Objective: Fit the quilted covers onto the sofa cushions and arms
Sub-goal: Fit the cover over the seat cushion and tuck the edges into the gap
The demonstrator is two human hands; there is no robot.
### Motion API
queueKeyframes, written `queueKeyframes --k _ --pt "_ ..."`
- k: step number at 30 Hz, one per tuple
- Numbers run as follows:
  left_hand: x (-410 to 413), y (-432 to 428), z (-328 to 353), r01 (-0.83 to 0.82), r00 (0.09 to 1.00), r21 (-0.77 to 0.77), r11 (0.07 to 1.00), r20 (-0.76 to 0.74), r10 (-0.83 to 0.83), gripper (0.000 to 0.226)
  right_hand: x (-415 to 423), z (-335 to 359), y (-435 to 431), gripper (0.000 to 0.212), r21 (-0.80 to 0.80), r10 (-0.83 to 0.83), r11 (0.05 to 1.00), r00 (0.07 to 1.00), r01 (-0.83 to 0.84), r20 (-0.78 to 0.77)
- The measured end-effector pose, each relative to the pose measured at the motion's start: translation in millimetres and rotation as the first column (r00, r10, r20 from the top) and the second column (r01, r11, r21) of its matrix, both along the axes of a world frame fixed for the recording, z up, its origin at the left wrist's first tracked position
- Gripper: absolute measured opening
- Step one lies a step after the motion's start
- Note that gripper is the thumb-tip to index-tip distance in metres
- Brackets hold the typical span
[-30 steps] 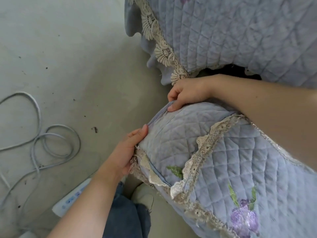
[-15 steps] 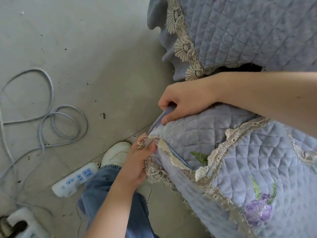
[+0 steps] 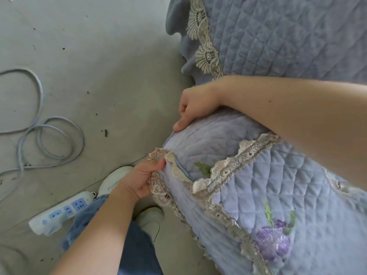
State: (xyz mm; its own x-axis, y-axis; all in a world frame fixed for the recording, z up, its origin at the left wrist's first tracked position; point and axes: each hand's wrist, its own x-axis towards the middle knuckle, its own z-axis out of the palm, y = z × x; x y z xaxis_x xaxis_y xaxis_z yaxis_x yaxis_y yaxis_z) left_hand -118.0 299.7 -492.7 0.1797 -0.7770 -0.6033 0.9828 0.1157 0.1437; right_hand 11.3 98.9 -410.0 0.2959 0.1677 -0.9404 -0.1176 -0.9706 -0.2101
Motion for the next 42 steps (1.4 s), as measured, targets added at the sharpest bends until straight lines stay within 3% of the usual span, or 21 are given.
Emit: queueKeyframes --k 2,6,9,11,14,15,18,21,24,27,30,32,35,38,40,42 --pt "14.6 8.1 3.8 0.037 0.995 0.069 0.997 0.092 -0.043 0.055 -1.9 15.5 -29.8 0.052 -0.142 -0.026 0.989 1.000 0.026 0.000" --pt "51.3 20.7 23.6 0.225 0.882 0.311 0.923 0.337 -0.328 0.023 -32.0 48.4 -92.4 0.042 -0.243 -0.383 0.893 0.923 0.379 0.033" --pt "82.5 -9.2 52.6 0.270 0.797 0.473 0.839 0.379 -0.470 0.030 -57.8 53.4 -95.5 0.026 -0.174 -0.395 0.886 0.897 0.430 0.200" --pt "98.0 -46.3 78.1 0.347 0.713 0.489 0.800 0.416 -0.564 0.041 -76.2 49.4 -97.8 0.024 -0.120 -0.552 0.790 0.782 0.601 0.289" --pt "106.2 -90.9 99.2 0.467 0.586 0.477 0.744 0.464 -0.665 0.074 -99.0 41.9 -106.5 0.022 -0.139 -0.669 0.697 0.707 0.704 0.227" --pt "108.0 -101.5 101.3 0.502 0.588 0.456 0.735 0.443 -0.677 0.072 -104.3 40.3 -110.0 0.021 -0.095 -0.683 0.690 0.689 0.718 0.243" --pt "112.0 -122.3 96.4 0.566 0.626 0.378 0.733 0.381 -0.680 0.039 -107.2 39.9 -112.5 0.017 0.260 -0.770 0.607 0.475 0.751 0.426" --pt "113.6 -128.3 81.9 0.519 0.616 0.431 0.738 0.410 -0.673 0.034 -99.4 29.9 -113.5 0.016 0.309 -0.692 0.707 0.536 0.636 0.483" --pt "108.7 -132.6 69.5 0.437 0.567 0.532 0.725 0.462 -0.682 0.017 -95.8 11.4 -118.0 0.019 0.163 -0.601 0.775 0.634 0.610 0.486" --pt "106.6 -143.8 54.8 0.351 0.459 0.698 0.624 0.453 -0.764 0.022 -100.2 -4.1 -120.3 0.025 -0.013 -0.530 0.807 0.734 0.591 0.425" --pt "110.3 -151.3 63.4 0.338 0.352 0.774 0.536 0.424 -0.834 0.029 -103.1 5.8 -118.2 0.028 -0.028 -0.585 0.765 0.713 0.643 0.387" --pt "115.3 -154.7 80.0 0.323 0.270 0.829 0.456 0.382 -0.884 0.022 -111.5 23.7 -115.3 0.034 -0.003 -0.618 0.741 0.685 0.671 0.385" --pt "121.2 -166.0 116.9 0.213 0.167 0.907 0.363 0.332 -0.928 0.015 -149.8 69.3 -117.4 0.043 -0.028 -0.470 0.821 0.703 0.571 0.534" --pt "116.7 -193.9 169.0 0.078 0.078 0.895 0.438 0.433 -0.898 0.019 -203.0 118.0 -135.8 0.037 -0.098 -0.262 0.887 0.665 0.452 0.699" --pt "95.6 -214.4 206.5 0.181 -0.098 0.839 0.512 0.534 -0.840 0.018 -240.2 145.9 -155.2 0.029 -0.107 -0.217 0.878 0.587 0.467 0.780" --pt "60.6 -231.1 231.4 0.383 -0.331 0.793 0.474 0.596 -0.731 0.030 -272.7 163.1 -175.3 0.036 -0.132 -0.243 0.790 0.504 0.598 0.829"
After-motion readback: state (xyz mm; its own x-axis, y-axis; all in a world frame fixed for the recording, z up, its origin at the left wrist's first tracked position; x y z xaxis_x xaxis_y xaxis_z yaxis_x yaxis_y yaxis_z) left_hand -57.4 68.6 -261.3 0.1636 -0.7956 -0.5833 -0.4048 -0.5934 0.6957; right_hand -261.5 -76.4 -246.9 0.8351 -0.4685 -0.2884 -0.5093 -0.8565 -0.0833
